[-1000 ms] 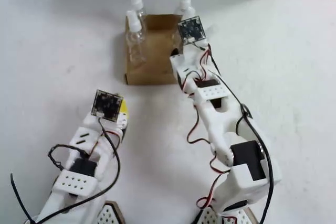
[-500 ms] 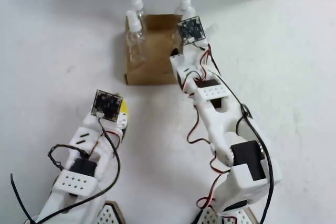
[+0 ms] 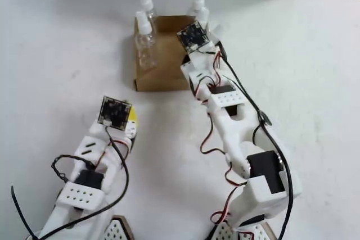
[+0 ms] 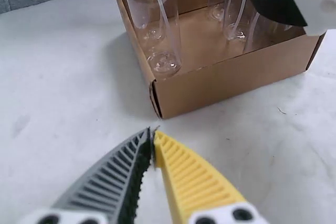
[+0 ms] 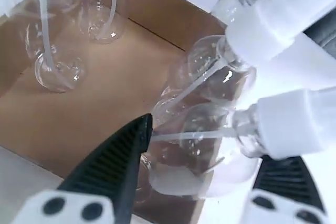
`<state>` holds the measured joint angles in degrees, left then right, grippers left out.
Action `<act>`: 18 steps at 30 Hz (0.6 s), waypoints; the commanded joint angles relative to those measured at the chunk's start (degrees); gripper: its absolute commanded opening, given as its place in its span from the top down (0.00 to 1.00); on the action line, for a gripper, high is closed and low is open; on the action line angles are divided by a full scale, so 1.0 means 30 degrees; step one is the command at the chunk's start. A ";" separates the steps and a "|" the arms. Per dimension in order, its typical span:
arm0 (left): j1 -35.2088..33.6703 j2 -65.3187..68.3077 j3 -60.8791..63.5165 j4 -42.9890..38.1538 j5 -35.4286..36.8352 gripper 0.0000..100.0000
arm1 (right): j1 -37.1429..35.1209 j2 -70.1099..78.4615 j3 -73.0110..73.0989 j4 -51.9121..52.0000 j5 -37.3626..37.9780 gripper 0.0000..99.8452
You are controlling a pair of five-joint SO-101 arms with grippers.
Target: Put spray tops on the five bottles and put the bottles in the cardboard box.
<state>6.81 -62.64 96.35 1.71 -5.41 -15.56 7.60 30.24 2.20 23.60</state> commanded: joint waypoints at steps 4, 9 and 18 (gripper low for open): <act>-0.0161 -0.0044 -0.0176 -0.0615 -0.0147 0.98 | 0.0513 -0.1158 -0.0059 -0.0132 0.1348 0.73; -0.0161 -0.0044 -0.0176 -0.0645 -0.0176 0.98 | 0.0513 -0.1158 0.1114 -0.2359 0.1465 0.73; -0.0161 -0.0044 -0.0176 -0.0645 -0.0176 0.98 | 0.0718 -0.1158 0.1934 -0.3326 0.2520 0.73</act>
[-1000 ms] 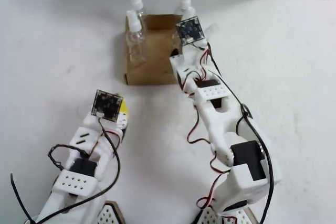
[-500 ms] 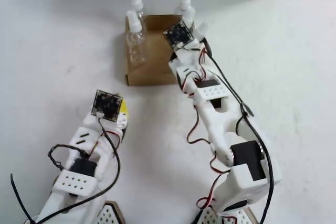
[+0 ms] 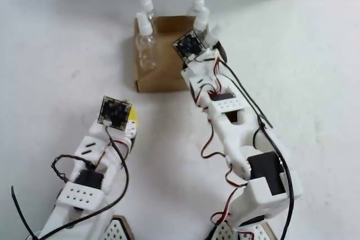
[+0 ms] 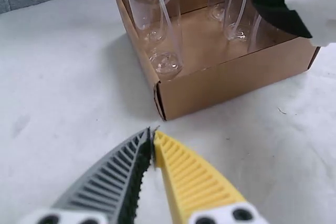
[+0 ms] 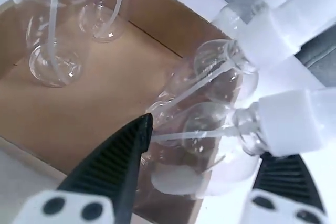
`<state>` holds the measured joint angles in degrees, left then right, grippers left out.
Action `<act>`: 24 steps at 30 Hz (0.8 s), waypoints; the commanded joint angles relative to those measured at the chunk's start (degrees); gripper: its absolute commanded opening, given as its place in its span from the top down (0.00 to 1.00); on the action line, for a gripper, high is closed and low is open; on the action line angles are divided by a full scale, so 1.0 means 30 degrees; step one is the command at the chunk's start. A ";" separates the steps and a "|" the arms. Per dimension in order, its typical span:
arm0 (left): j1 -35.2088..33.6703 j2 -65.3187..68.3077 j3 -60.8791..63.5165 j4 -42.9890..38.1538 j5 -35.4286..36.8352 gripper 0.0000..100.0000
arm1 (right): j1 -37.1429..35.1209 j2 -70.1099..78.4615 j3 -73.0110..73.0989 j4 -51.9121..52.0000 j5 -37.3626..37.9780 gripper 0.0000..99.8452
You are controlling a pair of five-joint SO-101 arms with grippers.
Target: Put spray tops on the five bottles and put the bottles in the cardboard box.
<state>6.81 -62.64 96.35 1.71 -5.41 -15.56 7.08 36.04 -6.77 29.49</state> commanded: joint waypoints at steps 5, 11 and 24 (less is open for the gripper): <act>-0.0161 -0.0044 -0.0176 -0.0645 -0.0176 0.98 | 0.0747 -0.0982 0.0059 -0.0366 0.0703 0.73; -0.0161 -0.0044 -0.0176 -0.0645 -0.0176 0.98 | 0.0747 -0.1011 0.0059 -0.0366 0.0762 0.73; -0.0161 -0.0044 -0.0176 -0.0645 -0.0176 0.98 | 0.0864 -0.1011 0.0088 -0.0366 0.2139 0.73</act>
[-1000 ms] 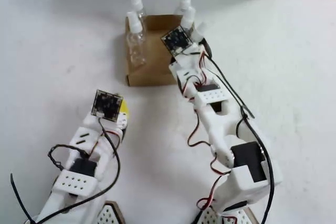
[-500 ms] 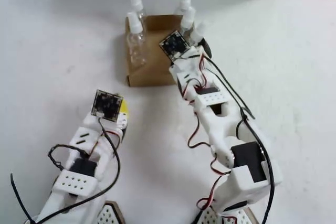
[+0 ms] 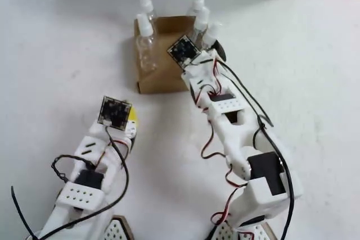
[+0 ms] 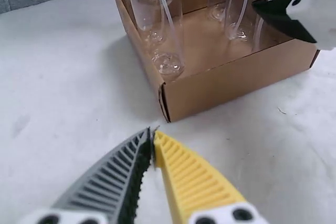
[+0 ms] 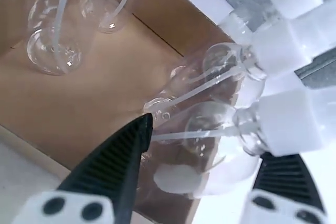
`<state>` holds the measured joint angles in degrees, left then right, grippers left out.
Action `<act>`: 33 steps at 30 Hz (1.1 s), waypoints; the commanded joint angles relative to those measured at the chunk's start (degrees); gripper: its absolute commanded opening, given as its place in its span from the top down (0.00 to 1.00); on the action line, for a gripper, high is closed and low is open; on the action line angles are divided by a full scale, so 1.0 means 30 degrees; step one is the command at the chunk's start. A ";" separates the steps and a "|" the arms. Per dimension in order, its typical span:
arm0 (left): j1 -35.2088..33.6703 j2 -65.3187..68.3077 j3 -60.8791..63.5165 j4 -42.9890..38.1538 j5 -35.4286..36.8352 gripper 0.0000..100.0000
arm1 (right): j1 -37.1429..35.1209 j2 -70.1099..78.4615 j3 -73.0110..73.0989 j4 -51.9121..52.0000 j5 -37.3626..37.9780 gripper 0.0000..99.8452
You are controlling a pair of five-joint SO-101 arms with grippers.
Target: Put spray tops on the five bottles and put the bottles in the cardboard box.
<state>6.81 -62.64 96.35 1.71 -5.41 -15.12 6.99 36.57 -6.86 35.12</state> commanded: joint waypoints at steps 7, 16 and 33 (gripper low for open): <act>-0.0161 -0.0044 -0.0176 -0.0645 -0.0176 0.98 | 0.0659 -0.1656 0.0557 -0.0337 0.0147 0.65; -0.0161 -0.0044 -0.0176 -0.0645 -0.0176 0.98 | 0.0513 -0.3853 0.1905 -0.0220 0.0264 0.61; -0.0161 -0.0044 -0.0176 -0.0645 -0.0176 0.98 | 0.0630 -0.3971 0.1993 -0.0190 0.0234 0.61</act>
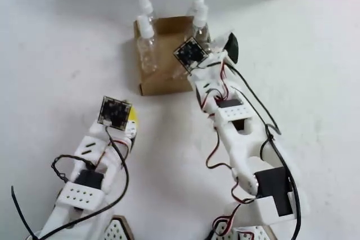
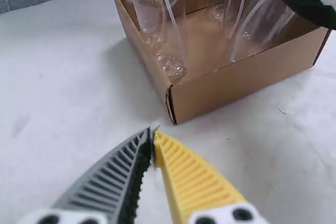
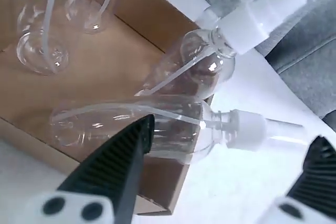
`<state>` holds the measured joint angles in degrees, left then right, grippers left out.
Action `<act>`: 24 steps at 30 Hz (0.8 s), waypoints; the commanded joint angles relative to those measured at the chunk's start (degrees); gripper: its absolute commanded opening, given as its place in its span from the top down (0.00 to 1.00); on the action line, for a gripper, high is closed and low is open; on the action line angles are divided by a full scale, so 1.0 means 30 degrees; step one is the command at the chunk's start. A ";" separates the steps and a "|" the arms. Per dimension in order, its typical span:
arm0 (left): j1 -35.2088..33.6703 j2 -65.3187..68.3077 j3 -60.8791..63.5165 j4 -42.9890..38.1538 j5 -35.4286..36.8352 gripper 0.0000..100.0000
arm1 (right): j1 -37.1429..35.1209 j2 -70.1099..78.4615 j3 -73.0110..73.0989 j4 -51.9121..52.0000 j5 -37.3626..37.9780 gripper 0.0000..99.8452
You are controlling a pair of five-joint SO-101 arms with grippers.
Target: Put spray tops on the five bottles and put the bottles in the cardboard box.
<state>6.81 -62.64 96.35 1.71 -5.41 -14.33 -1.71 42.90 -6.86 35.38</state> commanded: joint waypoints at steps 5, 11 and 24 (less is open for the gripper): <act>-0.0161 -0.0044 -0.0176 -0.0645 -0.0176 0.98 | 0.0454 -0.1070 -0.0117 -0.0190 0.0147 0.61; -0.0161 -0.0044 -0.0176 -0.0645 -0.0176 0.98 | 0.0454 -0.1070 -0.0381 0.0952 0.0000 0.61; -0.0161 -0.0015 -0.0176 -0.0645 -0.0176 0.98 | 0.1978 -0.1070 -0.5070 0.9275 -0.5978 0.61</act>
<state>6.81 -62.64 96.35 1.71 -5.41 -9.23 -1.71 32.09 16.35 20.26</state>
